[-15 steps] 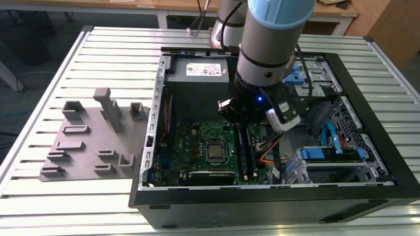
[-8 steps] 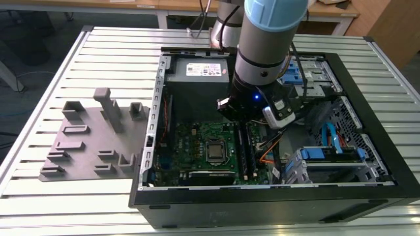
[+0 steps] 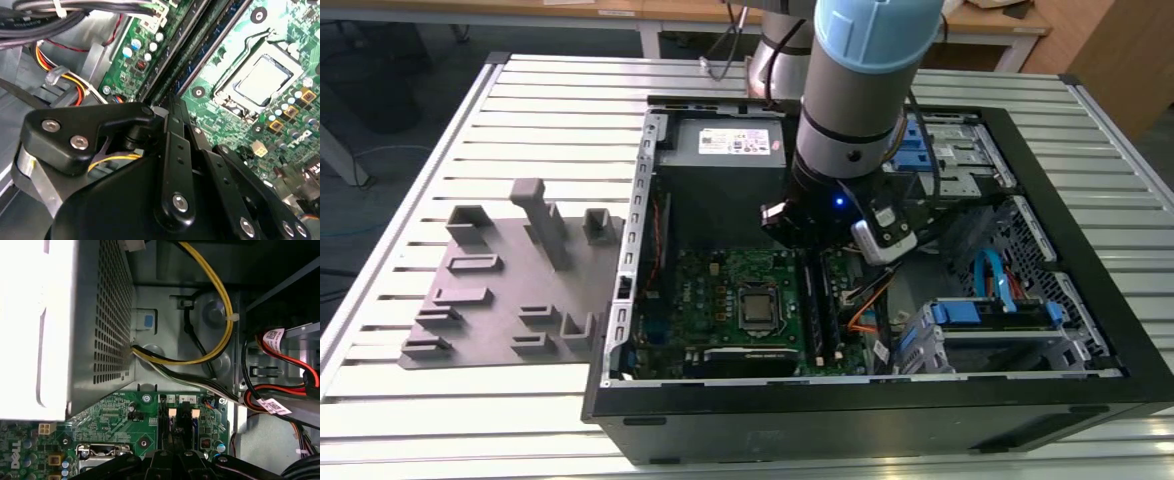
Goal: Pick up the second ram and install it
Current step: 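Press down the second ram until it locks into place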
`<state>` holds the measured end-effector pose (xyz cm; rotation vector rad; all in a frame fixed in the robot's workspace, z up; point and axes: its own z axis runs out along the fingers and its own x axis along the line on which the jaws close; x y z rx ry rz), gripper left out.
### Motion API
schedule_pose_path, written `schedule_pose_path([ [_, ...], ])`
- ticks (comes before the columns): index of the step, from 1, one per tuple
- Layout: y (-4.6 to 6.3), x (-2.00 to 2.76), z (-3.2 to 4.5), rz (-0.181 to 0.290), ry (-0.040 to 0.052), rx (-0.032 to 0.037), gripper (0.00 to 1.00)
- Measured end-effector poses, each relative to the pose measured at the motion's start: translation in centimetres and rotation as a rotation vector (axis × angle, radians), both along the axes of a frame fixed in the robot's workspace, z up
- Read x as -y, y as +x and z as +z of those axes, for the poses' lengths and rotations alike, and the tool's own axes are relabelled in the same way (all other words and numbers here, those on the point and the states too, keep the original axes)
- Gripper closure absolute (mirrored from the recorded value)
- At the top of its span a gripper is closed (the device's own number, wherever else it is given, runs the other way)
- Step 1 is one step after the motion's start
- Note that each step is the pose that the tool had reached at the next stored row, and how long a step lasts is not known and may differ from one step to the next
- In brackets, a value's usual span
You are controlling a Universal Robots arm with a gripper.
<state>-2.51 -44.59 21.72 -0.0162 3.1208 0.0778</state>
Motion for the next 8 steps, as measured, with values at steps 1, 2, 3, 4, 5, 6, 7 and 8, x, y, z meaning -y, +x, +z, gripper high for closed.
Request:
schedule_pose_path([
  [1, 0.0, -0.01, 0.08, 0.000, 0.0003, 0.0001, 0.93],
  [2, 0.0, -0.03, 0.27, 0.000, 0.0026, 0.0009, 0.93],
  [3, 0.0, -0.03, 0.63, 0.000, 0.0014, 0.0005, 0.93],
  [4, 0.0, 0.00, 0.91, 0.000, 0.0002, 0.0002, 0.93],
  [5, 0.0, 0.10, 0.94, 0.000, 0.0005, 0.0003, 0.93],
  [6, 0.0, 0.36, 0.95, 0.000, 0.0003, 0.0002, 0.93],
  [7, 0.0, 0.74, 0.96, 0.000, 0.0001, 0.0002, 0.93],
  [8, 0.0, 1.14, 0.94, 0.000, 0.0001, 0.0002, 0.93],
])
